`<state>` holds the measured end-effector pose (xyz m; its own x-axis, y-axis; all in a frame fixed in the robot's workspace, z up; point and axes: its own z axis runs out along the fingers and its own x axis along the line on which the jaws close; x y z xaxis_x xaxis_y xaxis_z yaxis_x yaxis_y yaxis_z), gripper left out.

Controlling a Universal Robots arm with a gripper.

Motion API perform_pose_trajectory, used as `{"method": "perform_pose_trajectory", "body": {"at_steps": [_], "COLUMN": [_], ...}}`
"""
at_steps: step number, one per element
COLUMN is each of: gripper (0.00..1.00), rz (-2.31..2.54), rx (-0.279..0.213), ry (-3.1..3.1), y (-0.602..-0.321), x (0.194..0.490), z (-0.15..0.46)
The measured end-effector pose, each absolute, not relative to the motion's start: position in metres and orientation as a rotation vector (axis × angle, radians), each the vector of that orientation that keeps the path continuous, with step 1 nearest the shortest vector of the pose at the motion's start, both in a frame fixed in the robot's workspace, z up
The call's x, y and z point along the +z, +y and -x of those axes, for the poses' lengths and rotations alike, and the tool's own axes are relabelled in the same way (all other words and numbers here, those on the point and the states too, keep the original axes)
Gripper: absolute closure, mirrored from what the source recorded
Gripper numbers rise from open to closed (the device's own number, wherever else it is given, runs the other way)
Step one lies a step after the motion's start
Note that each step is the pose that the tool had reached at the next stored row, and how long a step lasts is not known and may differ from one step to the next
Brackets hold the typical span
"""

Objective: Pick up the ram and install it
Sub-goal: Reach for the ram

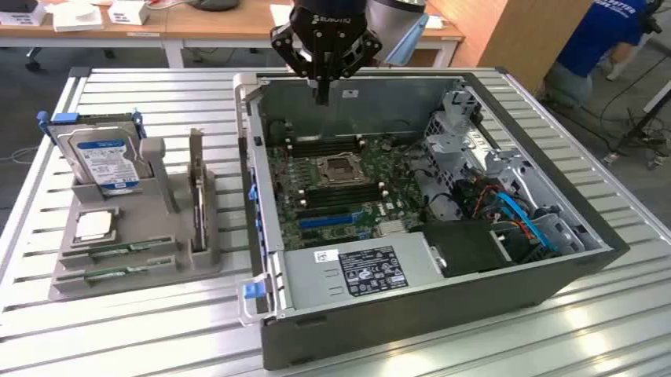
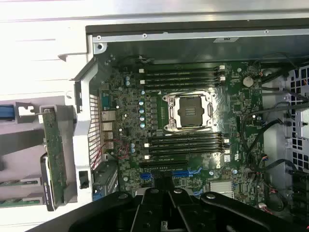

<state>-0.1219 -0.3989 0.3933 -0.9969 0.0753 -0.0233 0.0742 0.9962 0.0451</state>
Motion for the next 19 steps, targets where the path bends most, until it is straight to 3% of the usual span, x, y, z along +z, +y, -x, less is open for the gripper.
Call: {"method": "perform_pose_trajectory", "body": {"at_steps": [19], "gripper": [0.91], "rz": [-0.117], "rx": [0.069], "ry": [3.114], "y": [-0.3989], "x": [0.3933], "z": [0.1291]}}
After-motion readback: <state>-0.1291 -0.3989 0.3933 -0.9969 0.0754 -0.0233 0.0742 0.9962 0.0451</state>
